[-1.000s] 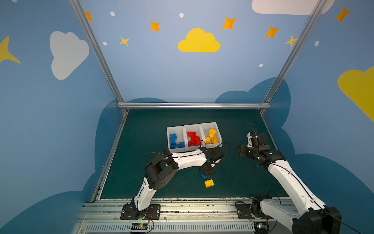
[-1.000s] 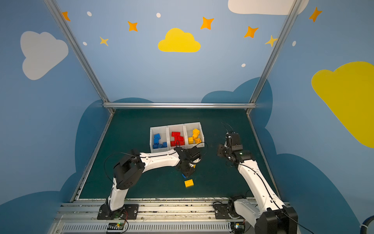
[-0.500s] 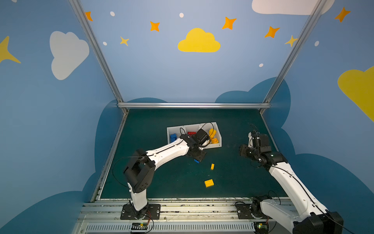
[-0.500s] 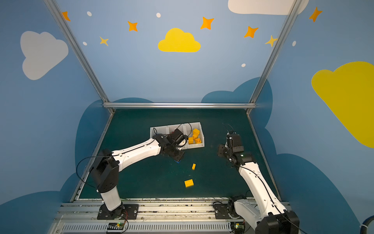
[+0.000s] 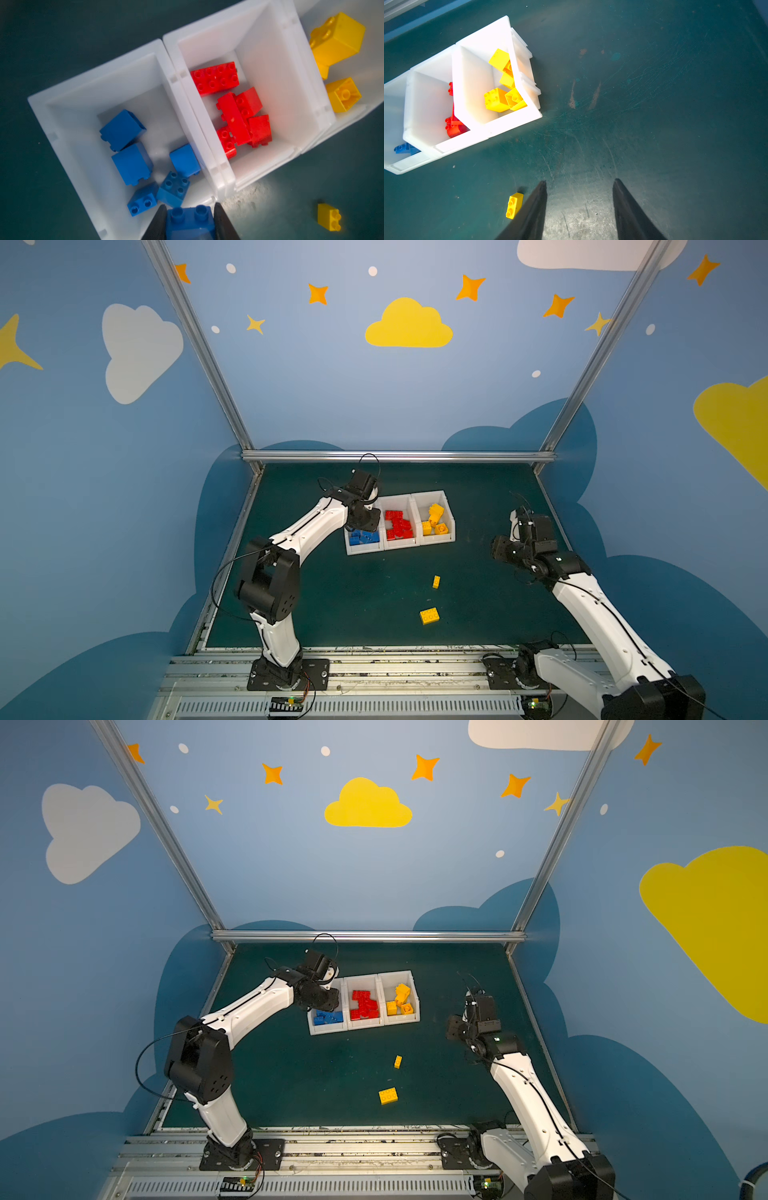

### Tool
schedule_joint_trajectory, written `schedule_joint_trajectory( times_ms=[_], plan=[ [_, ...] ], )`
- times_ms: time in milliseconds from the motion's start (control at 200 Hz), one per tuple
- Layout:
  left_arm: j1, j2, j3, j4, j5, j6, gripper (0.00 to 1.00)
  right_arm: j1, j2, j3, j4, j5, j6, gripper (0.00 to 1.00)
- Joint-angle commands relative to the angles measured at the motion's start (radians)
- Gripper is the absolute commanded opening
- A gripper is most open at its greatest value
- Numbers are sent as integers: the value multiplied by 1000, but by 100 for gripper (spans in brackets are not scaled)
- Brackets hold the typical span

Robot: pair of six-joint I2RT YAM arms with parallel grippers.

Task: Sort the legos into containers by color
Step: 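Carry the blue brick with the left gripper into the blue compartment and release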

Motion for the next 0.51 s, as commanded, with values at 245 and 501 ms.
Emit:
schedule_joint_trajectory(
  times_ms=[245, 501],
  plan=[
    [62, 52, 47, 21, 45, -7, 50, -2, 0, 31, -12, 16, 1, 52],
    [66, 12, 22, 33, 45, -15, 52, -1, 10, 32, -11, -23, 10, 52]
  ],
)
